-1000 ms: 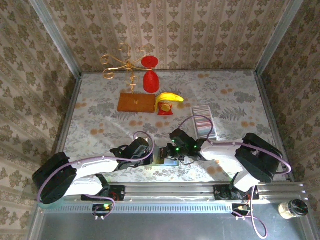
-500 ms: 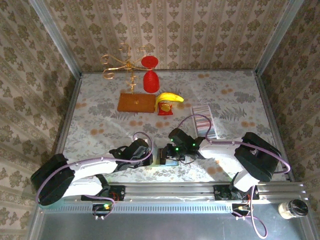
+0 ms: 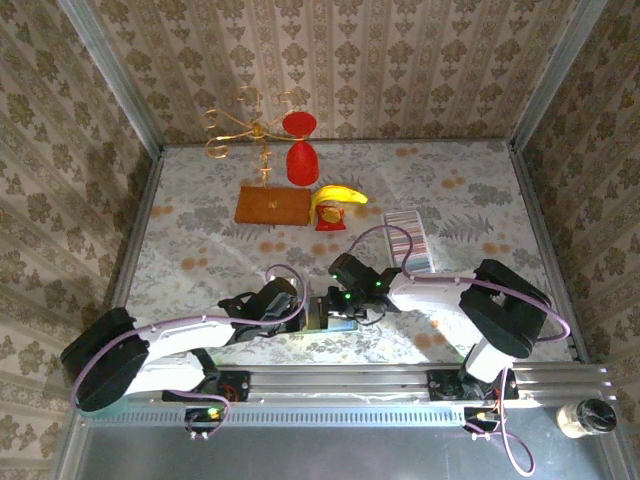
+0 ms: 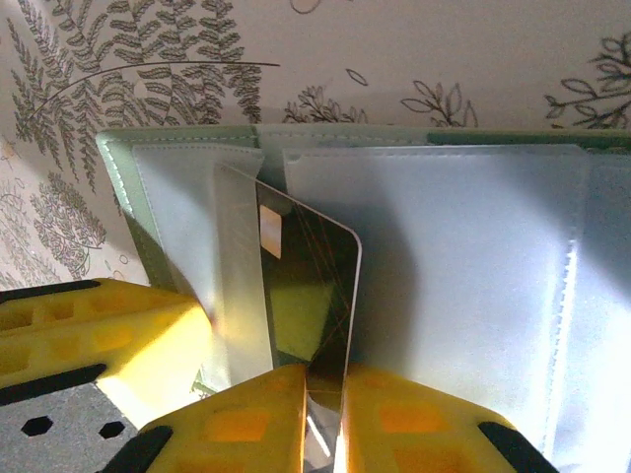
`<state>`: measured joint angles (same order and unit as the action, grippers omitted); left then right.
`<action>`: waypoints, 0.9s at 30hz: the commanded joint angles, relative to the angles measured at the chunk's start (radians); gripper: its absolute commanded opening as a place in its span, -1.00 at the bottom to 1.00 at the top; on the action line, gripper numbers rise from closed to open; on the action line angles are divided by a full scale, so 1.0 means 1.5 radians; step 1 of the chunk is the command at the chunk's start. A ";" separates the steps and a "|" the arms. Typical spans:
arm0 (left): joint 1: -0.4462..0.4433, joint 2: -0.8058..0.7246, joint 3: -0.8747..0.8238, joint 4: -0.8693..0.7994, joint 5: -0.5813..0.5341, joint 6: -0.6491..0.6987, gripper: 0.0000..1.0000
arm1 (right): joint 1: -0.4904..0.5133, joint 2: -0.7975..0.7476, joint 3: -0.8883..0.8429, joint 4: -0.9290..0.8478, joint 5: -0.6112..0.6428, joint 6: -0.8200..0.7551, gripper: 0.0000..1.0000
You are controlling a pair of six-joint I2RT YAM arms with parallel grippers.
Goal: Put the credit cards into the card holder
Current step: Insert the credit card into the card slot.
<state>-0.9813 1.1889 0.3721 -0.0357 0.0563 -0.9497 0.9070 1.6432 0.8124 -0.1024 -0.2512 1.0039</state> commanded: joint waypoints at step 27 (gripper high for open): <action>0.036 -0.108 -0.056 -0.083 0.001 0.012 -0.79 | 0.034 0.042 0.060 -0.127 0.086 -0.035 -0.78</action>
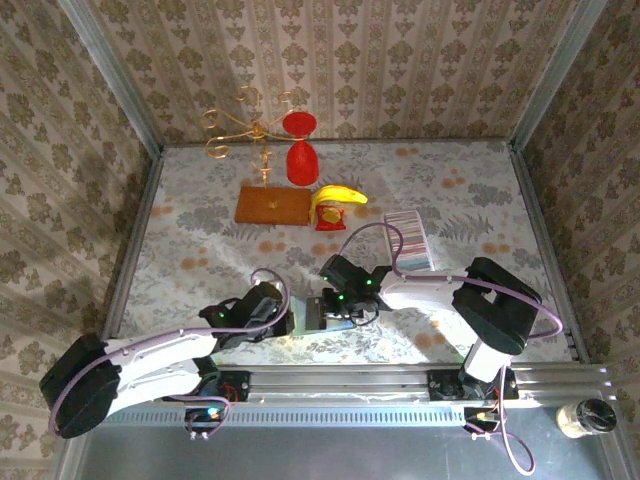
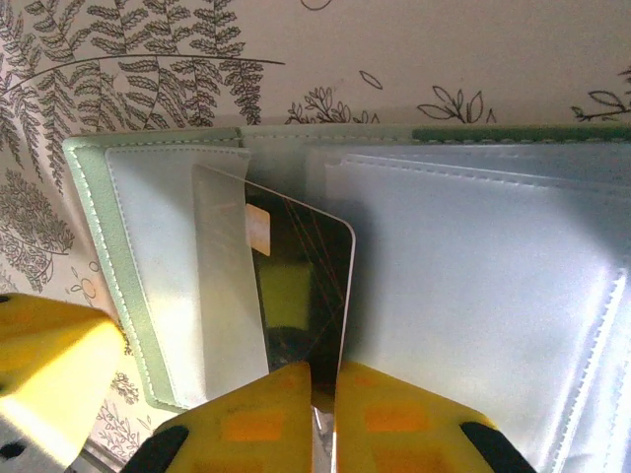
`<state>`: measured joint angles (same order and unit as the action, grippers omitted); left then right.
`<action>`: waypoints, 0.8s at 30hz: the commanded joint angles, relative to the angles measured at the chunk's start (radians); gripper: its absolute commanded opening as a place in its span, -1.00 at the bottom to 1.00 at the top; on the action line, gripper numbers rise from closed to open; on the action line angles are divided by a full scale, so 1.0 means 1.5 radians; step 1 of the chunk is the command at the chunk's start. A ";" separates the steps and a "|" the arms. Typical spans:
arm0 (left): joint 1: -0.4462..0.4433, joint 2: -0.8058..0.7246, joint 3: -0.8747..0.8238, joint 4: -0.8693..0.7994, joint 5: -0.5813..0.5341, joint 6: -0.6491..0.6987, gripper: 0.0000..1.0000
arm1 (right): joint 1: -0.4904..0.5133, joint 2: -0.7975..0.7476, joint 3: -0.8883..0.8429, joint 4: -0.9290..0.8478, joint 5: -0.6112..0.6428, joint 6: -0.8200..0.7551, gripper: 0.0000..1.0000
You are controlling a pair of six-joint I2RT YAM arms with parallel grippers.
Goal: Put the credit cards into the card holder
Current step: Insert the credit card into the card slot.
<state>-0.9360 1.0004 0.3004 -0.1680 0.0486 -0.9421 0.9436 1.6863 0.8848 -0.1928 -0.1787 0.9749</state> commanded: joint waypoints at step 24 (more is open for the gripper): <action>0.007 0.148 0.035 0.129 0.092 0.008 -0.98 | 0.022 0.005 0.047 -0.031 0.033 -0.014 -0.67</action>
<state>-0.9150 1.1461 0.3576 -0.1497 0.0998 -0.9382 0.9676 1.7176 0.9539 -0.2584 -0.1528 0.9421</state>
